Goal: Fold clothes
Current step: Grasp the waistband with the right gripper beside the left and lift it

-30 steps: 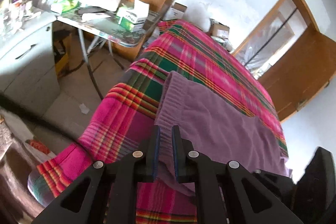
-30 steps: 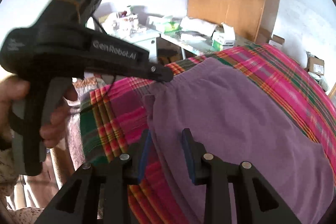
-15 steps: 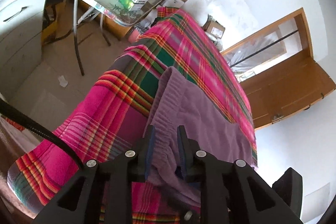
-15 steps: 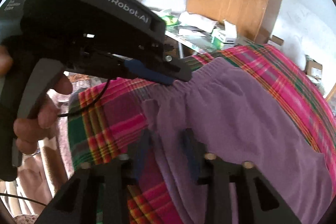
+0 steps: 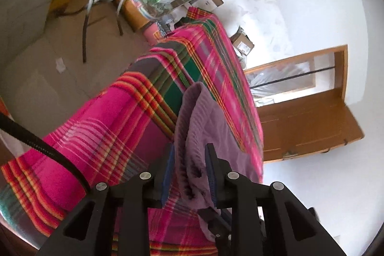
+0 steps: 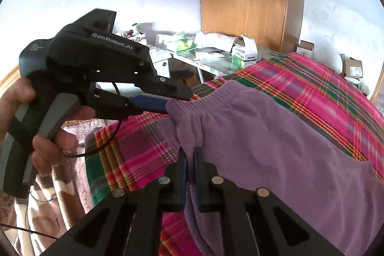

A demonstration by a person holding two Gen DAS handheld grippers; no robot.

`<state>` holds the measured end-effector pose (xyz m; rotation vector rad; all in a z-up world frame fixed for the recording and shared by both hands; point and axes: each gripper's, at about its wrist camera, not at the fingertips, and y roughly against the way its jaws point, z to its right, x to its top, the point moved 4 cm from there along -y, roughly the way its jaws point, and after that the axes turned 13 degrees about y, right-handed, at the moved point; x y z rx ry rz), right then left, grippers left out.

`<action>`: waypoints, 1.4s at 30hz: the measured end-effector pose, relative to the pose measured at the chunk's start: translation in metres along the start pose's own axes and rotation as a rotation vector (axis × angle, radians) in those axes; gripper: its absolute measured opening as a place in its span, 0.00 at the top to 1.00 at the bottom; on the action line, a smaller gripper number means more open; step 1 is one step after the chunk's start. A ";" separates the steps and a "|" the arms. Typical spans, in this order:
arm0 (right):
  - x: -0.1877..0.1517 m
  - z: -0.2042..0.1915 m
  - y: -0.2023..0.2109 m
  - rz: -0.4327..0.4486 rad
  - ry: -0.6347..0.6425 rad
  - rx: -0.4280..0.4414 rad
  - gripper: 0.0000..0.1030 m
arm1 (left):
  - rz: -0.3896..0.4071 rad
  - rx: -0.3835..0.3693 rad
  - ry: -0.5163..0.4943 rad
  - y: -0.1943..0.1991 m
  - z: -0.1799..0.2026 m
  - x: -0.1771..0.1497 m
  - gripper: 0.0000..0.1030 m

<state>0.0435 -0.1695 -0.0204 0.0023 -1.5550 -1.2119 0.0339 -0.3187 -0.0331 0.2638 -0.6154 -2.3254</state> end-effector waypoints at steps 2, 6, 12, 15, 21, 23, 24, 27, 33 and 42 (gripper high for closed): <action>0.002 -0.002 0.000 0.007 0.005 0.008 0.95 | -0.020 -0.061 0.033 -0.002 0.002 0.001 0.74; 0.001 -0.002 0.004 0.019 0.009 0.004 0.95 | -0.049 -0.133 0.066 -0.008 0.006 0.004 0.74; -0.001 -0.001 0.010 0.037 -0.004 0.006 0.95 | -0.076 -0.094 0.064 -0.008 0.005 0.003 0.74; -0.001 -0.001 0.011 0.040 -0.009 0.008 0.95 | -0.076 -0.088 0.078 -0.003 -0.001 0.003 0.74; 0.000 -0.002 0.011 0.042 -0.008 0.013 0.95 | -0.087 -0.107 0.092 -0.007 -0.003 0.003 0.74; 0.000 0.000 0.011 0.043 -0.012 0.013 0.95 | -0.102 -0.097 0.076 -0.009 0.001 0.001 0.74; -0.001 0.000 0.011 0.045 -0.015 0.011 0.95 | -0.104 -0.085 0.065 -0.008 0.002 0.000 0.74; 0.000 0.001 0.013 0.054 -0.018 0.013 0.95 | -0.084 -0.045 0.065 0.000 -0.003 0.001 0.74; 0.001 0.001 0.016 0.073 -0.023 0.021 0.95 | -0.072 -0.071 0.119 0.011 -0.019 -0.002 0.74; 0.001 -0.001 0.018 0.080 -0.008 0.014 0.95 | -0.090 -0.219 0.180 0.002 -0.011 -0.001 0.74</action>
